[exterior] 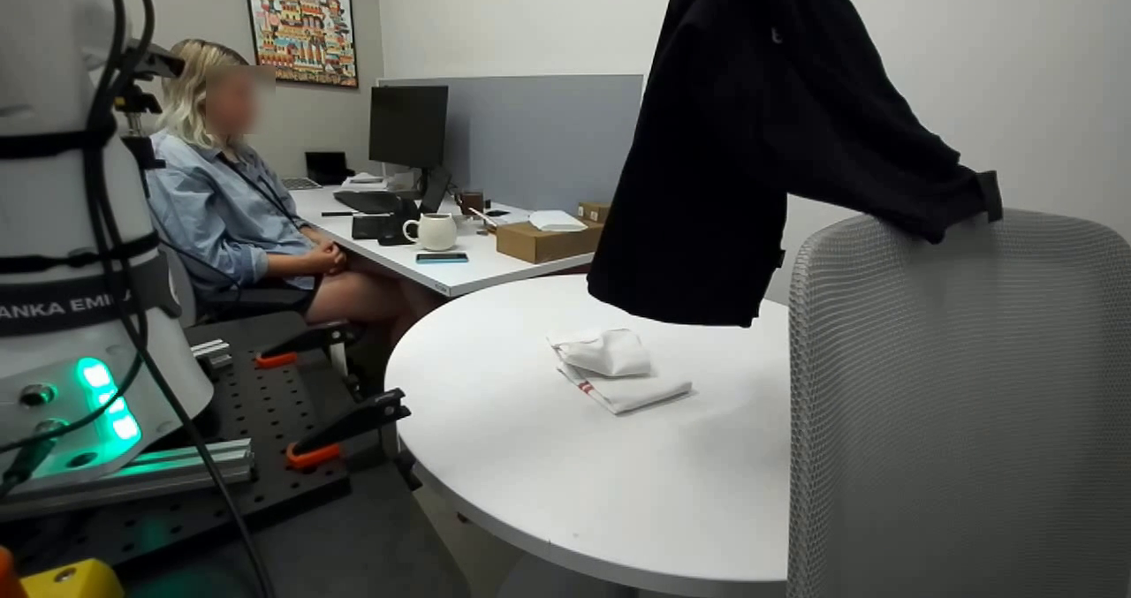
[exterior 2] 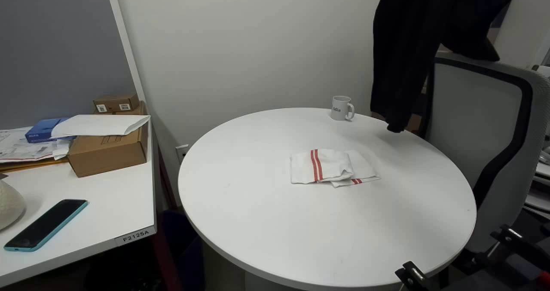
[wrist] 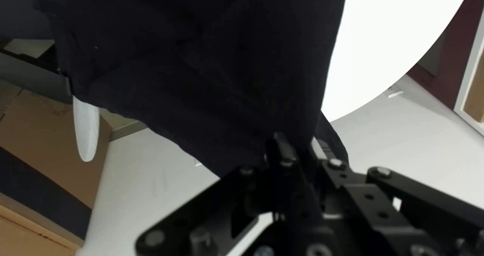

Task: Remove the item from the backrest of the chair and put it on the table

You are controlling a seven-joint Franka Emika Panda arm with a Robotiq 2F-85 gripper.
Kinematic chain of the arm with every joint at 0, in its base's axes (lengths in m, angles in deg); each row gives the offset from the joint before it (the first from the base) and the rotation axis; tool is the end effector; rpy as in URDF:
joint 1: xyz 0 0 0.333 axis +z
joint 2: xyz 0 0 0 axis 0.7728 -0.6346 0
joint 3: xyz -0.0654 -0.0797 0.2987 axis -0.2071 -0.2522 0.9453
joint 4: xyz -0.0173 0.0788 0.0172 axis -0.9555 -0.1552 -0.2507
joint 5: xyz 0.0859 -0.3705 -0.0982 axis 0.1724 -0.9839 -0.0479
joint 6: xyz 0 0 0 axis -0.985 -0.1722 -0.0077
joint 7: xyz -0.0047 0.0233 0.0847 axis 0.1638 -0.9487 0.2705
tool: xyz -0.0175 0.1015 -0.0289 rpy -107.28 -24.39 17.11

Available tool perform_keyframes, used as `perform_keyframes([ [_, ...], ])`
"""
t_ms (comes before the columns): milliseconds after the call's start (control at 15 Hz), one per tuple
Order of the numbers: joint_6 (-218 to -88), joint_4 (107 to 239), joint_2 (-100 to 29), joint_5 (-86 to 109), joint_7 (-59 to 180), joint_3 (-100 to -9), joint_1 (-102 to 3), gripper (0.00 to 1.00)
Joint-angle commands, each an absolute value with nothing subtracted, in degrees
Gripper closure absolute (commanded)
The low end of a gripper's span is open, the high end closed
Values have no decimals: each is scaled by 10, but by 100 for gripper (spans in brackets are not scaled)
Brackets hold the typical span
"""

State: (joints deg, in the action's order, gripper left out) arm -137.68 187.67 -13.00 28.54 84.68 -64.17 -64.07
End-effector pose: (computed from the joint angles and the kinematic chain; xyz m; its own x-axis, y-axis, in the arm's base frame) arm 0.4997 -0.2515 0.5875 0.9011 -0.2395 0.3614 -0.1944 -0.9683 -0.1568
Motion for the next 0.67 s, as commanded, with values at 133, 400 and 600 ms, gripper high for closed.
perform_keyframes([
  [133, -1312, 1778, -167, 313, 817, -634, -614, 98],
  [400, -1290, 1705, -205, 319, 788, -626, -611, 98],
  [600, -1283, 1658, -244, 317, 771, -622, -617, 98],
])
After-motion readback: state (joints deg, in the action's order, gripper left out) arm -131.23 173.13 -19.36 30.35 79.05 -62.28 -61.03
